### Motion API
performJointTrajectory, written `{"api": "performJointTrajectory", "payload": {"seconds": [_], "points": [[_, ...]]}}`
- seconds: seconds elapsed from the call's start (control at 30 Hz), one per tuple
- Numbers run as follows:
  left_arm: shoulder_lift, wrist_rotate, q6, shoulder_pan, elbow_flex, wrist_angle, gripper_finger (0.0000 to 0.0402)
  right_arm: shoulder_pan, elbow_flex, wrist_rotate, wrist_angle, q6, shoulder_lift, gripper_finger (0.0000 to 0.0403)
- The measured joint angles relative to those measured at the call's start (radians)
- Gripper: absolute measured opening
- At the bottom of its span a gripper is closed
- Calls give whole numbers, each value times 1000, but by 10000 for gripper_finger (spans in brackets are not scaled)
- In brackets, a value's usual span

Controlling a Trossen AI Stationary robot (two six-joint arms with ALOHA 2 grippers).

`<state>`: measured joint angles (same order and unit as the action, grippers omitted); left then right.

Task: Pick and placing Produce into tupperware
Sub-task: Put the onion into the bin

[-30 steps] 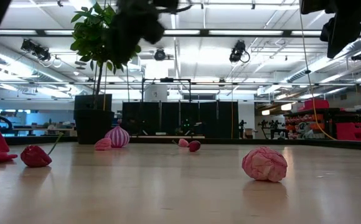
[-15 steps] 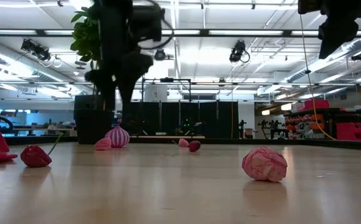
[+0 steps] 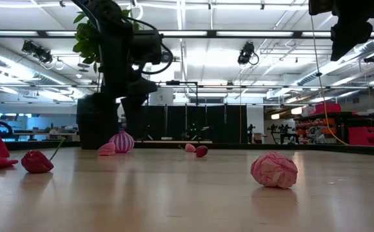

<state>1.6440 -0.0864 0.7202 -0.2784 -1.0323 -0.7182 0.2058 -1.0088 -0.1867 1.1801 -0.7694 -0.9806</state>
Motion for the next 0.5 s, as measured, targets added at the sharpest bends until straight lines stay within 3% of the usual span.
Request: {"api": "performJointTrajectory", "payload": {"seconds": [0.5], "points": [[27, -2, -85, -68, 1, 18, 338, 0, 0, 0, 0, -40, 0, 209]]}}
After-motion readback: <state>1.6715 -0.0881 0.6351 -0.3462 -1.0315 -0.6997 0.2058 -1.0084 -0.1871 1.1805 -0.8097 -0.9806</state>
